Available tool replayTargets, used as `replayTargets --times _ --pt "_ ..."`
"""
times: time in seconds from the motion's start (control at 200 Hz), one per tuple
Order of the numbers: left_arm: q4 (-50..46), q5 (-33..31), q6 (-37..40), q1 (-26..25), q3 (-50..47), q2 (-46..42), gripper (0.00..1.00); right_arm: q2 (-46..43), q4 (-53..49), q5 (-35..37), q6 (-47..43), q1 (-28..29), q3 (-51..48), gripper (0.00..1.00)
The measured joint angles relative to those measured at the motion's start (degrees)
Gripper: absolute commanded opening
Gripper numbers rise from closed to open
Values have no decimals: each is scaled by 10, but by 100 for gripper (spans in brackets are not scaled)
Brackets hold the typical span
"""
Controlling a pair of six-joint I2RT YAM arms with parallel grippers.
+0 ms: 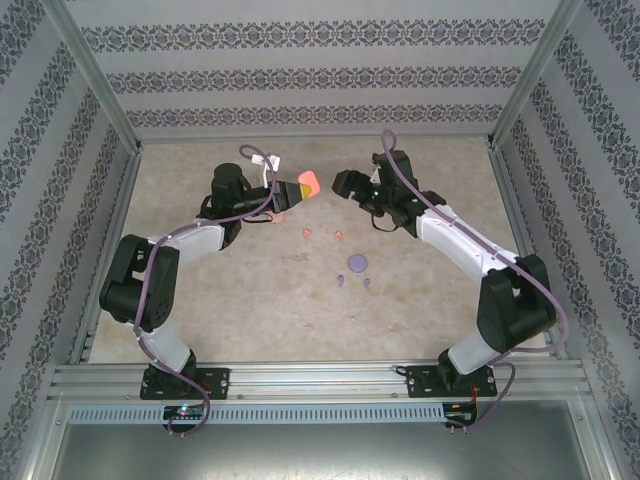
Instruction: Insert the wireless bluetooth earbuds into the charging case
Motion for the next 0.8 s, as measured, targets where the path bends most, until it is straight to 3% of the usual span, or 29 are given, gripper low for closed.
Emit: replayTargets --times 0.3,0.799 --pt "-76 72 33 1 31 -11 0 -53 64 -122 -133 -3 -28 79" --pt "-117 101 52 1 46 -21 0 3 91 -179 -149 -2 -12 74"
